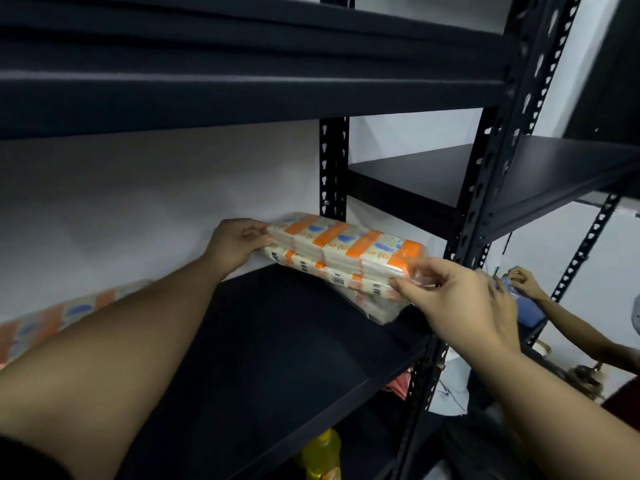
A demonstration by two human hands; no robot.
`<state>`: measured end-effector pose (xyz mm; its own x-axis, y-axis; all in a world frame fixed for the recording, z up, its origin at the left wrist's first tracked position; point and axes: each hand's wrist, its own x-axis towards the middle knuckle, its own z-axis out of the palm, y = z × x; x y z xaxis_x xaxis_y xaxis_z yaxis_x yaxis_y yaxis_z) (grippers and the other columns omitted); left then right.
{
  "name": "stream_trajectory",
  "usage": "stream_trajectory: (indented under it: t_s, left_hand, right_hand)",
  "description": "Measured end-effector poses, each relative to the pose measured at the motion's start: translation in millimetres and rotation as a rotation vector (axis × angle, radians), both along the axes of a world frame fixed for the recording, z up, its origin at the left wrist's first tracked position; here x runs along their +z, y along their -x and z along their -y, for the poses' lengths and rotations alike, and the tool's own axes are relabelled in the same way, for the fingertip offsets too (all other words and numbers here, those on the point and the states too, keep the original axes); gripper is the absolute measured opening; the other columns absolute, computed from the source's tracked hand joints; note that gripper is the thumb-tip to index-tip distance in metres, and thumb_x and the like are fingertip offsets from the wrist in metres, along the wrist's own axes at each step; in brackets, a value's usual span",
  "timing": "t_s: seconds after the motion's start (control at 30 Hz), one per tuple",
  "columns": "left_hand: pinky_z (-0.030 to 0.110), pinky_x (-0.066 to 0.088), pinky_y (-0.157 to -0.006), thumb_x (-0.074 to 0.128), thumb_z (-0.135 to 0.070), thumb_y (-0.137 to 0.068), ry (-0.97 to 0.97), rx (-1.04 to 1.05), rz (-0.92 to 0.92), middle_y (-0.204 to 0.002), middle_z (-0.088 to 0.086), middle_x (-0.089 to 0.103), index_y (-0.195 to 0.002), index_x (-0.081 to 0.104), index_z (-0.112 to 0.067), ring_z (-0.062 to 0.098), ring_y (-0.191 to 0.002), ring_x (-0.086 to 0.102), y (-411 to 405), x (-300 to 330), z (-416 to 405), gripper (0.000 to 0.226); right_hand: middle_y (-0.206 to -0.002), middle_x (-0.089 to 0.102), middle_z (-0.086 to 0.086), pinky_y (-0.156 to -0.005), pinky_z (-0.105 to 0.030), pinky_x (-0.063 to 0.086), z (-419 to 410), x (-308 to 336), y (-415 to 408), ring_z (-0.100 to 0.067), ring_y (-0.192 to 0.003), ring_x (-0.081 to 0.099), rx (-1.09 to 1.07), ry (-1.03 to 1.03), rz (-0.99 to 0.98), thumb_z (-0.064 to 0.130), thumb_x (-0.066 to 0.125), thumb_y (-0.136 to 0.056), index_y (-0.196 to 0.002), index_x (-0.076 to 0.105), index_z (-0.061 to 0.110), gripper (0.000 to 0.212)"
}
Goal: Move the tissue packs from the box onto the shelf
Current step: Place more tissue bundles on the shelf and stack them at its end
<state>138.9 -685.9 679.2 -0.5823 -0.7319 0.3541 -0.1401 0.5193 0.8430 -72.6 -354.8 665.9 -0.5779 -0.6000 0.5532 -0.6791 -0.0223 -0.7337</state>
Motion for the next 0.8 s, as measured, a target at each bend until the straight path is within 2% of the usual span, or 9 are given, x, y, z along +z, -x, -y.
stream_trajectory:
  t_s: [0.17, 0.27, 0.33, 0.47, 0.57, 0.67, 0.73, 0.8]
  left_hand:
    - [0.029, 0.055, -0.098, 0.080, -0.006, -0.084, 0.010, 0.013, 0.008, -0.103, 0.003, 0.077, -0.111, 0.075, -0.014, 0.016, -0.098, 0.072, 45.9, -1.2, 10.6, 0.029]
    - [0.030, 0.054, -0.099, 0.080, -0.005, -0.084, 0.007, 0.037, 0.018, -0.106, 0.007, 0.076, -0.113, 0.075, -0.009, 0.019, -0.102, 0.072, 64.4, -6.0, 15.2, 0.030]
    - [0.034, 0.055, -0.100, 0.081, -0.007, -0.083, 0.010, 0.057, 0.014, -0.104, 0.005, 0.076, -0.110, 0.076, -0.012, 0.020, -0.101, 0.072, 75.1, -10.6, 19.6, 0.028]
    - [0.036, 0.056, -0.098, 0.082, -0.012, -0.082, 0.013, 0.105, 0.014, -0.102, 0.001, 0.077, -0.106, 0.077, -0.018, 0.014, -0.097, 0.072, 93.7, -14.0, 21.7, 0.025]
    - [0.027, 0.056, -0.089, 0.083, -0.018, -0.081, 0.073, 0.180, 0.054, -0.101, -0.001, 0.074, -0.107, 0.075, -0.016, 0.010, -0.090, 0.069, 104.0, -13.4, 17.2, 0.026]
    - [0.024, 0.052, -0.077, 0.086, -0.022, -0.078, 0.158, 0.300, 0.026, -0.096, -0.003, 0.067, -0.099, 0.068, -0.017, 0.010, -0.083, 0.063, 108.5, -16.2, 11.4, 0.028]
    - [0.023, 0.050, -0.073, 0.082, -0.023, -0.081, 0.179, 0.353, 0.034, -0.093, -0.003, 0.065, -0.092, 0.066, -0.016, 0.011, -0.081, 0.061, 108.8, -19.4, 3.3, 0.021]
    - [0.017, 0.046, -0.068, 0.075, -0.026, -0.088, 0.147, 0.350, 0.052, -0.086, -0.008, 0.065, -0.089, 0.066, -0.017, 0.011, -0.080, 0.062, 107.7, -23.2, -9.6, 0.012]
  right_hand:
    - [-0.093, 0.073, 0.012, -0.071, -0.016, 0.055, 7.5, -10.9, 6.7, -0.001, -0.084, 0.069, -0.106, 0.010, -0.076, 0.031, 0.090, -0.074, -0.099, 0.078, 0.024, 0.029]
    - [-0.091, 0.073, 0.010, -0.071, -0.020, 0.056, 10.5, -17.4, 5.5, -0.002, -0.082, 0.069, -0.155, -0.001, -0.109, 0.034, 0.090, -0.074, -0.101, 0.078, 0.023, 0.032]
    - [-0.094, 0.074, 0.008, -0.073, -0.019, 0.057, 10.5, -22.2, 3.9, -0.002, -0.083, 0.069, -0.162, -0.014, -0.129, 0.034, 0.090, -0.074, -0.107, 0.078, 0.023, 0.037]
    - [-0.106, 0.074, 0.004, -0.082, -0.032, 0.061, 8.6, -30.1, 2.9, -0.007, -0.089, 0.071, -0.173, -0.054, -0.168, 0.036, 0.088, -0.077, -0.121, 0.075, 0.021, 0.049]
    - [-0.113, 0.074, 0.005, -0.087, -0.033, 0.061, 9.9, -30.3, 3.1, -0.007, -0.096, 0.071, -0.184, -0.086, -0.161, 0.040, 0.086, -0.078, -0.126, 0.072, 0.022, 0.053]
    - [-0.113, 0.073, 0.005, -0.086, -0.034, 0.061, 11.3, -27.9, 2.3, -0.007, -0.096, 0.070, -0.190, -0.109, -0.164, 0.041, 0.085, -0.079, -0.126, 0.072, 0.022, 0.052]
    - [-0.113, 0.073, 0.005, -0.086, -0.035, 0.061, 12.1, -27.1, 2.1, -0.009, -0.097, 0.070, -0.198, -0.119, -0.157, 0.043, 0.084, -0.080, -0.126, 0.071, 0.023, 0.052]
    - [-0.114, 0.073, 0.006, -0.086, -0.035, 0.060, 12.9, -26.9, 2.7, -0.009, -0.098, 0.070, -0.202, -0.131, -0.138, 0.045, 0.083, -0.080, -0.126, 0.070, 0.024, 0.052]
